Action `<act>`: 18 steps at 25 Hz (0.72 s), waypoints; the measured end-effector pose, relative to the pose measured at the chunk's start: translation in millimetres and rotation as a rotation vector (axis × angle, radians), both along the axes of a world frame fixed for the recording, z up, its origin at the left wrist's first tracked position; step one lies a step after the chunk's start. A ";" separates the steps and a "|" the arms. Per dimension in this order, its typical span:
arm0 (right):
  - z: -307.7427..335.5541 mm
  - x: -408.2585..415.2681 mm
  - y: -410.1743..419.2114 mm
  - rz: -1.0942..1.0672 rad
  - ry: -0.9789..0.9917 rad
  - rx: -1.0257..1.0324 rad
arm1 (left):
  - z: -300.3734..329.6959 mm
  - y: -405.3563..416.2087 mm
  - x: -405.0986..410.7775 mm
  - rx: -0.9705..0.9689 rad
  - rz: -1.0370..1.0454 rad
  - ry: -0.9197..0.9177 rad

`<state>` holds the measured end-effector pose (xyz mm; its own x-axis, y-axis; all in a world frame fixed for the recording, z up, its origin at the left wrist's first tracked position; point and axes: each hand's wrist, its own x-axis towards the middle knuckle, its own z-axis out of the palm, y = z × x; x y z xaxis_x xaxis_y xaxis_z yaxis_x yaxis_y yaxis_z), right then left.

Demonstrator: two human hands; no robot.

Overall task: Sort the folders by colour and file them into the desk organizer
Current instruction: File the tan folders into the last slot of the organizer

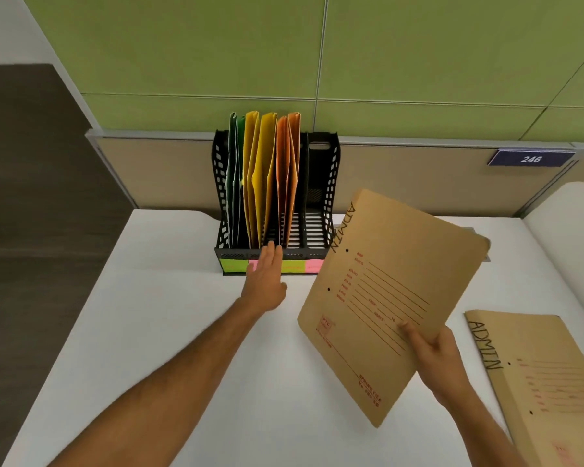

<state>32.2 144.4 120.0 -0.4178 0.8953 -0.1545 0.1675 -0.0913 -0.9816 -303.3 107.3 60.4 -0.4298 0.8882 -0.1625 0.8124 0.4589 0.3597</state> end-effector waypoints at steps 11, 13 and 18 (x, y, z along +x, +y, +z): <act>21.2 -62.5 22.4 -0.185 -0.058 0.245 | -34.7 20.1 -25.9 -0.142 -0.051 0.173; 37.2 -83.2 35.0 -0.194 -0.071 0.319 | -34.8 20.0 -27.4 -0.161 -0.062 0.188; 72.7 -120.8 60.0 -0.196 -0.149 0.514 | -35.7 21.3 -28.3 -0.180 -0.067 0.189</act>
